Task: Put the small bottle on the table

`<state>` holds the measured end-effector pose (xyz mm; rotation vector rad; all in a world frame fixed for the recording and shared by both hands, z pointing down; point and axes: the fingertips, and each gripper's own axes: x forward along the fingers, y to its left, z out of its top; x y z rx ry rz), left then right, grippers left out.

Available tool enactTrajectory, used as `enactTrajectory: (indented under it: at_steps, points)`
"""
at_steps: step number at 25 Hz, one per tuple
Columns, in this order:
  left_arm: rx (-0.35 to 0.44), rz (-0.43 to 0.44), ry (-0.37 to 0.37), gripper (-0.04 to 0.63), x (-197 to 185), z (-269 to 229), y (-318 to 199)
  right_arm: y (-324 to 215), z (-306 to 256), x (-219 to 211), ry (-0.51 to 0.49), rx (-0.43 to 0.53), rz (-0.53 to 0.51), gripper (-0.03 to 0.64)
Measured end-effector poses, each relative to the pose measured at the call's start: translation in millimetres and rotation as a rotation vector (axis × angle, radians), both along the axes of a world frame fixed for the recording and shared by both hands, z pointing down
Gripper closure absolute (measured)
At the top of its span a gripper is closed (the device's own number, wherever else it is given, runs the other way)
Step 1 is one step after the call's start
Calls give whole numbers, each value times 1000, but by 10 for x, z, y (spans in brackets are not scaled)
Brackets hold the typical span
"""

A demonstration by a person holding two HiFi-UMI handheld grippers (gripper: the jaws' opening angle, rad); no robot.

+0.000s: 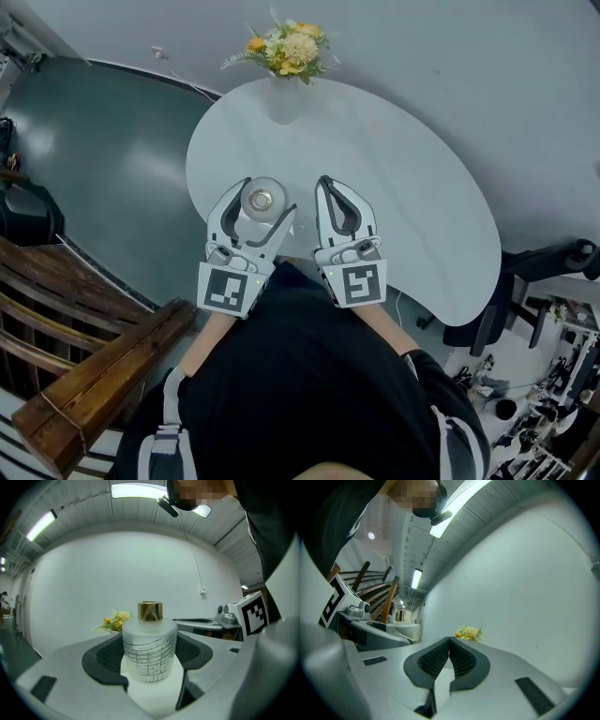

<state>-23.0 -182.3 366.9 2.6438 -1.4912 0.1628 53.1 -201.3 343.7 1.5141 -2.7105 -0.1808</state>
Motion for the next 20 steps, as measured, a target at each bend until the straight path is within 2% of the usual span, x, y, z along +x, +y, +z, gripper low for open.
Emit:
enactTrajectory:
  at_steps: [5, 8, 12, 20]
  points:
    - [-15, -1, -3, 265, -1, 29, -96, -63, 43, -4, -12, -12, 9, 595]
    - [-22, 6, -8, 265, -16, 54, -179, -120, 29, -33, -39, 22, 5, 595]
    - [-32, 25, -24, 265, -51, 88, -288, -190, 134, -75, 20, -46, 10, 595]
    - [-34, 83, -38, 265, -80, 161, -562, -402, 264, -43, 25, -71, 75, 595]
